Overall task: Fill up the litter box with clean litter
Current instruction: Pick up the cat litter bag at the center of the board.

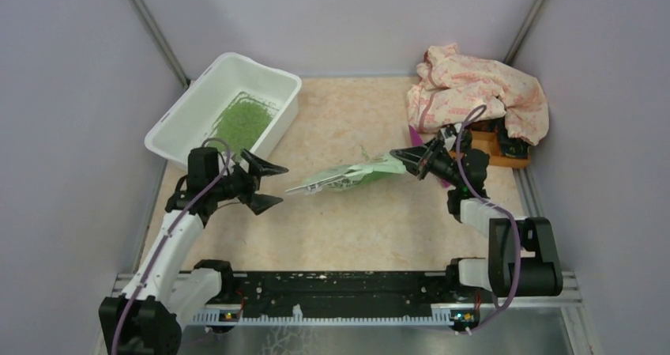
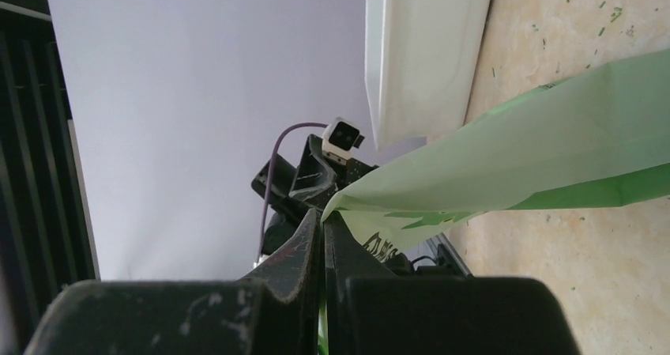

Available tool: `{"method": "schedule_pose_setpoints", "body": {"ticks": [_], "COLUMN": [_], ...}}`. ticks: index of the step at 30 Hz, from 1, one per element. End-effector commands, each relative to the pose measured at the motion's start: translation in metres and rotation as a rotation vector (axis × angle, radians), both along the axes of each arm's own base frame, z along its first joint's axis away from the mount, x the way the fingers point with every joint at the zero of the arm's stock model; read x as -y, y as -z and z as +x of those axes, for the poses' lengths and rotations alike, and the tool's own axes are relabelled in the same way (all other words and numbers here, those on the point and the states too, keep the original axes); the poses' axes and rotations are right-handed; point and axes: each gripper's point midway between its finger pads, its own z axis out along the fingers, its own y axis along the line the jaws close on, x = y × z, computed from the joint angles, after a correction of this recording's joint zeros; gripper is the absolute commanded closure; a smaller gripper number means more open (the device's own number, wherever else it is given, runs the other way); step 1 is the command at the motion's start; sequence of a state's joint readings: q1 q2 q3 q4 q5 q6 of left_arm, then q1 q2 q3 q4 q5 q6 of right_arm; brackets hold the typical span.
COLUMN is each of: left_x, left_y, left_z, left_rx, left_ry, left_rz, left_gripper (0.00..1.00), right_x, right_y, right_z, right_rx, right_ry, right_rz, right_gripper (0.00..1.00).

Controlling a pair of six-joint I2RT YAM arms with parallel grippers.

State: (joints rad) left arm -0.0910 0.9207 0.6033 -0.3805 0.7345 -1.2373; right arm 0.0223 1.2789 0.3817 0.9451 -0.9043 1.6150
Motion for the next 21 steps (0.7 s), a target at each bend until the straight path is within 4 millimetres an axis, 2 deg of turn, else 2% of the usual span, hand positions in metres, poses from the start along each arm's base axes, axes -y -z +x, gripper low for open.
{"method": "schedule_pose_setpoints", "body": {"ticks": [1,4,8,11,16,21], "left_x": [-0.022,-0.038,-0.036,-0.022,0.017,0.033], "left_y": [-0.006,-0.011,-0.004,0.007,0.014,0.043], "left_z": [-0.002,0.0,-0.005,-0.009,-0.009,-0.005], "left_rx": [-0.054,-0.041,-0.074,-0.111,-0.149,-0.258], "left_ry": [-0.119,-0.18,-0.196,-0.186,-0.121,-0.09], "left_rz": [0.162,0.266,0.268,0.275,0.292,0.293], "left_gripper": [0.01,0.01,0.01,0.01,0.01,0.01], "right_x": [0.003,0.01,0.012,0.018,0.028,0.032], "right_y": [-0.046,-0.045,-0.046,-0.047,-0.046,-0.039], "right_z": [-0.005,-0.002,-0.005,-0.007,-0.011,-0.015], "right_rx": [0.22,0.221,0.225,0.227,0.229,0.217], "right_ry": [-0.027,-0.01,-0.016,-0.013,0.0,0.006], "right_rz": [0.024,0.025,0.047,0.07,0.1,0.109], "right_gripper": [1.0,1.0,1.0,1.0,1.0,1.0]}}
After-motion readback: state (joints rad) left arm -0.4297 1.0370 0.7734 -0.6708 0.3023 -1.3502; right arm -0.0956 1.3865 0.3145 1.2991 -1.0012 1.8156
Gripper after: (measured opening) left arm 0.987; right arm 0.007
